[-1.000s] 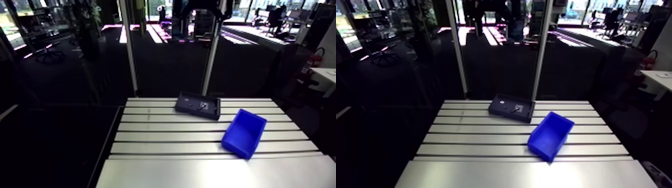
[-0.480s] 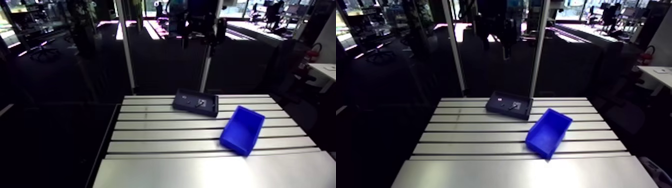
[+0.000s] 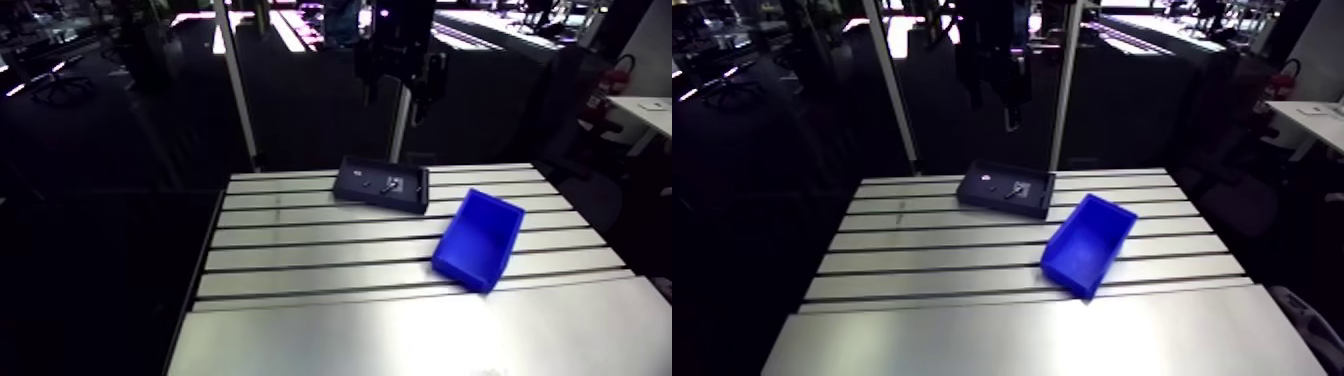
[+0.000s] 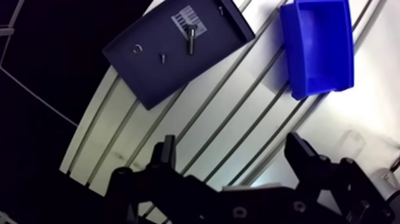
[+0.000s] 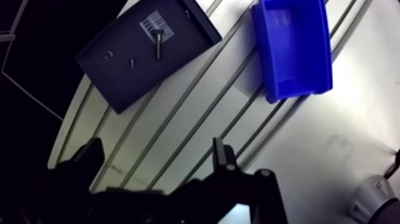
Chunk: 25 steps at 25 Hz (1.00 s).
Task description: Pick up the M10 bolt from the tray and put it into the blue bin.
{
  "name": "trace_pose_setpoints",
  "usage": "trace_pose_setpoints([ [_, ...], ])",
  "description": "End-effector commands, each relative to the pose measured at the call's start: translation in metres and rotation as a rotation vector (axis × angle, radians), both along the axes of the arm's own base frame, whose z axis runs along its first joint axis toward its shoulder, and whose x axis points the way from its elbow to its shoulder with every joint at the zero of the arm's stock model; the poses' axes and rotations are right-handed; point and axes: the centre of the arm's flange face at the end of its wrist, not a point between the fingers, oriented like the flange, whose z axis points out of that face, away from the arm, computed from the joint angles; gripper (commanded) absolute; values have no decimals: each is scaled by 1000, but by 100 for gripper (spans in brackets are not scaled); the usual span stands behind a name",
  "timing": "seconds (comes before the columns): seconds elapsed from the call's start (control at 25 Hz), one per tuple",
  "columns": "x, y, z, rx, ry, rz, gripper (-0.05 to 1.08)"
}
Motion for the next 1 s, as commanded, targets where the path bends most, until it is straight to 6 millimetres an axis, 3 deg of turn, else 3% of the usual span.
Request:
trace_pose_setpoints([
  [0.04, -11, 21, -27, -6, -42, -33, 1],
  [0.28, -27, 41, -47, -5, -5, -68, 1],
  [0.72, -48, 46, -92, -3, -11, -70, 17],
  [1.0, -54, 46, -103, 0, -2, -68, 26],
])
